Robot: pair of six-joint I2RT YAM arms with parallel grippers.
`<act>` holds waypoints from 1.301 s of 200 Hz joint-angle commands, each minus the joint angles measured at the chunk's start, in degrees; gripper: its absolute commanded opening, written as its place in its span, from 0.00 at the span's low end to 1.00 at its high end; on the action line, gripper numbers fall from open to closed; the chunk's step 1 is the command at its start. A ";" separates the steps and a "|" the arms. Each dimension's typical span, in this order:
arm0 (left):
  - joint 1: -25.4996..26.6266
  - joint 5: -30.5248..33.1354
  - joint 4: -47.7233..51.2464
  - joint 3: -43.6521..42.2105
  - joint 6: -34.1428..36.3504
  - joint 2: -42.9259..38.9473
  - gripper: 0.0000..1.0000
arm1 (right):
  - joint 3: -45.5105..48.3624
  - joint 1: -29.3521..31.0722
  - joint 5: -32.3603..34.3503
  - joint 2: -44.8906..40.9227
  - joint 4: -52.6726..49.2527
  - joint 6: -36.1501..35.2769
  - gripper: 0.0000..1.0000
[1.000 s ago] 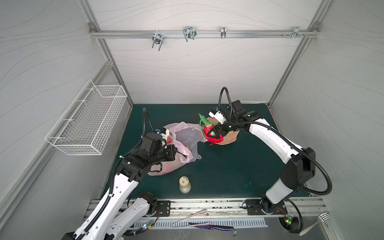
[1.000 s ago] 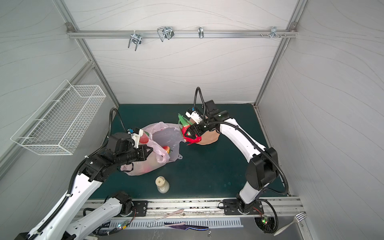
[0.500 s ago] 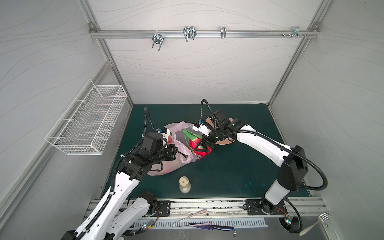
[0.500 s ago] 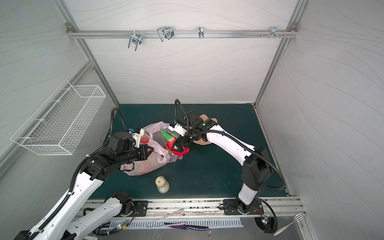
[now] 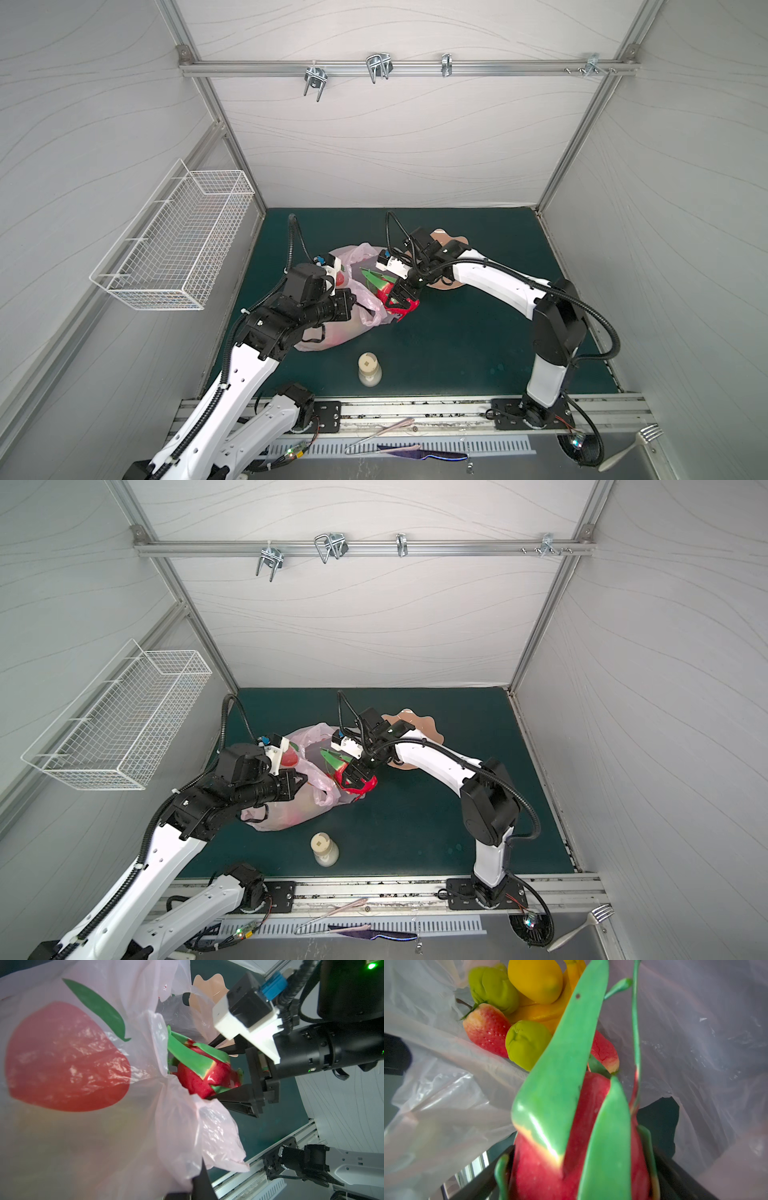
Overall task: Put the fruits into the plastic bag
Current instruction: 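Lift the dragon fruit out of the bowl toward the bag, then lower the dragon fruit into the bag's opening and open the right gripper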
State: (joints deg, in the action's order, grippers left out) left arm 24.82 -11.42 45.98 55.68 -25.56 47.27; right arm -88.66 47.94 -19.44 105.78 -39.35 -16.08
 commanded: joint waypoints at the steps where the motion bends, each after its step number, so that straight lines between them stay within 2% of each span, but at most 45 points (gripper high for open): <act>1: -0.01 -0.51 -1.55 3.42 1.69 0.84 0.00 | -2.75 1.57 0.23 1.72 -0.11 -1.95 0.00; 114: -0.04 -1.79 -1.86 4.34 2.97 1.25 0.00 | -11.94 2.82 -0.87 10.94 -0.82 1.76 0.00; 161: -0.04 -1.98 -1.28 1.78 2.78 -0.29 0.00 | -18.13 3.50 -1.75 15.06 -0.81 6.18 0.00; 194: -0.04 -1.42 -1.15 0.31 2.49 -1.29 0.00 | -22.34 4.35 -0.57 18.14 -0.96 13.76 0.00; 224: -0.08 -1.63 -1.14 -0.31 2.62 -1.26 0.00 | -24.99 4.53 -3.50 19.54 0.54 20.23 0.00; 260: -0.03 -1.51 -0.56 -0.14 3.24 -1.24 0.00 | -25.77 4.30 -4.38 19.79 1.19 22.11 0.00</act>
State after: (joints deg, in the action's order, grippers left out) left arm 24.82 -12.67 46.06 55.35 -23.70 46.48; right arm -112.16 52.01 -20.86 125.54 -40.10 3.22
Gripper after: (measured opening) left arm 0.048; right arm 0.936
